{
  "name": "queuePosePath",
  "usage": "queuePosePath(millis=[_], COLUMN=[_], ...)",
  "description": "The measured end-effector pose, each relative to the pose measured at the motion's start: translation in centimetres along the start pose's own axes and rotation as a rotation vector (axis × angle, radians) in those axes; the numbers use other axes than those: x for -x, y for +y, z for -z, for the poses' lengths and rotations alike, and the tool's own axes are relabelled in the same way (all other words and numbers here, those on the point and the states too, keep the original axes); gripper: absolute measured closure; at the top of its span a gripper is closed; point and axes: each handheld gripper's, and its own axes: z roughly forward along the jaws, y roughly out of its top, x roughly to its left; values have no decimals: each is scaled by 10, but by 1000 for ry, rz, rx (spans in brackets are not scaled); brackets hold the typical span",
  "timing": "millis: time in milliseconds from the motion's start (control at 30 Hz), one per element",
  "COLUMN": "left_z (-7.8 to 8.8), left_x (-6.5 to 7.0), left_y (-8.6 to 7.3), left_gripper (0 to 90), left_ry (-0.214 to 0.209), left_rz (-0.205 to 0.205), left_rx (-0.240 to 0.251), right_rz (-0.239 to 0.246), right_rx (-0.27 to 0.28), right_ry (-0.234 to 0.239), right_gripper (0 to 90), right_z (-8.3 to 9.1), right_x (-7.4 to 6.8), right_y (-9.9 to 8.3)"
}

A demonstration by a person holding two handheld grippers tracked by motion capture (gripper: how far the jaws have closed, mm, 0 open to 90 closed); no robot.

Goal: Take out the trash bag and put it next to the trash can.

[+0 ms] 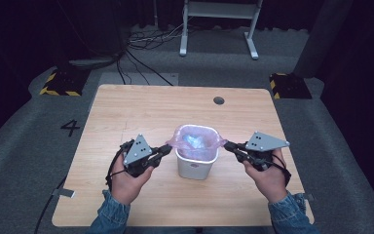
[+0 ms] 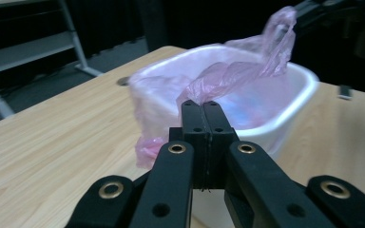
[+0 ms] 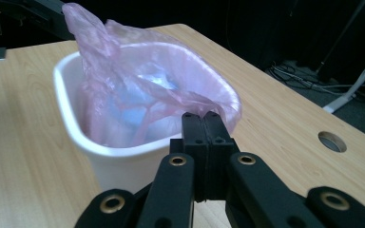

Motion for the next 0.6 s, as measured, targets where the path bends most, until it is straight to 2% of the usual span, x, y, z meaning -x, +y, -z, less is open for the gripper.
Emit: queuePosePath(millis=[67,133,300,433,467,600], left_z=[-5,-11,-27,-37,-39,-37], left_x=[-7,-12,-19,-18,-15,-8], left_y=[-3,-6,-15,-20,-20,-20], left_gripper=[894,894,895,895,894,894], left_ry=[3,15,3,-30,-51,-54], left_rz=[22,27,46,44,37,10], left_rx=[-6,-15,-58,-82,-89,-102], right_rz=[-28,-37,-77,-90,-91,-86], right_rx=[-17,-24,-79,-91,-105,-113], right_ry=[-9,-13,-21,-12,-11,2], right_gripper=[900,900,900,900,900,900], right_z=[-9,-12,-29,-34,-37,-39], right_x=[6,8,16,16,15,11], right_y=[-4,-6,-22,-28,-31,-33])
